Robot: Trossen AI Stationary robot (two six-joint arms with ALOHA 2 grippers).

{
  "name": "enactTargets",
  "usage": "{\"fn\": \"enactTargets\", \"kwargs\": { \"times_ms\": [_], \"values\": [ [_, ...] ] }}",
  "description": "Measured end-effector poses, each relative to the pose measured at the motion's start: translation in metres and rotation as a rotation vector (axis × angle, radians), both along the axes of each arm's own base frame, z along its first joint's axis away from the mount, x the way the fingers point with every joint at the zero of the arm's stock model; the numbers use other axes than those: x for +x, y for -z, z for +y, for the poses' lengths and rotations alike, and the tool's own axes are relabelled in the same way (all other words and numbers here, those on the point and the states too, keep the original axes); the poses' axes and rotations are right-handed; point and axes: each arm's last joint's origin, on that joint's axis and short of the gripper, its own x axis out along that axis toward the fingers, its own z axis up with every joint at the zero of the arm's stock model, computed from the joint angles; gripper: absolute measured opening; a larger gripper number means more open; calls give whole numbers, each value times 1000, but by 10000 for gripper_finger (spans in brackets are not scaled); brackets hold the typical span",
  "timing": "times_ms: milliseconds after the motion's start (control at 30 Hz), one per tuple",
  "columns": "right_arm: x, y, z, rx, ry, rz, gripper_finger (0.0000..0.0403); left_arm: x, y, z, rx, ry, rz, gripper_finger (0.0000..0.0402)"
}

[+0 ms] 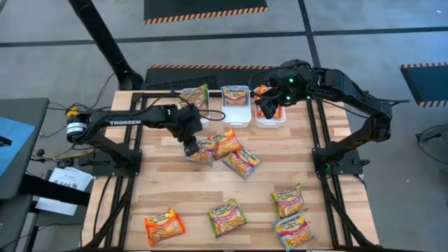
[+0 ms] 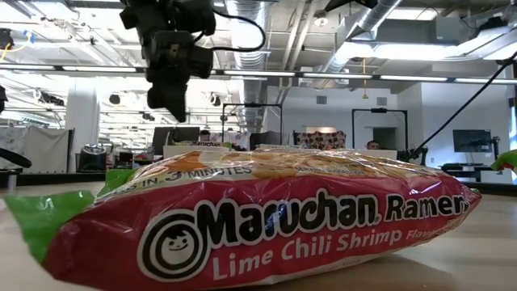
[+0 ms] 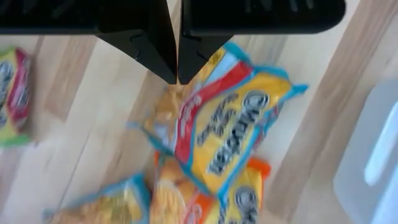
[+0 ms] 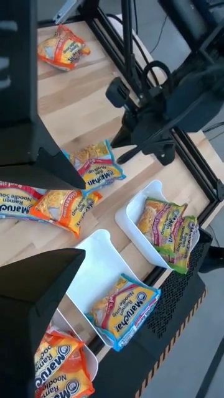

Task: Sort Maruchan noodles
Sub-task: Put the blue noodle pack into the middle white bin

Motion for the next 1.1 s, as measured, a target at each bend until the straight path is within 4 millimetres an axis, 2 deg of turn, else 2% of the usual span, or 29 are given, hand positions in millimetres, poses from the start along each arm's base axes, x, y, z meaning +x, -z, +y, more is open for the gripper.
{"fn": "enactTargets", "kwargs": {
  "times_ms": [200,333,500,733,900,1100],
  "values": [
    [2,0,7,37,4,-16,189,-9,5,0,-49,50,85,25],
    [7,0,13,40,-11,-21,189,-14,6,3,-74,-3,129,60],
    [16,4,19,55,-28,-17,189,-17,10,9,-116,-150,143,92],
    [36,19,27,65,-67,43,189,-37,33,7,-182,-244,156,87],
    [50,30,29,72,-83,84,189,-46,37,6,-237,-282,12,82],
    [56,34,29,75,-87,87,189,-58,48,5,-258,-337,-112,82]
  ]
}}
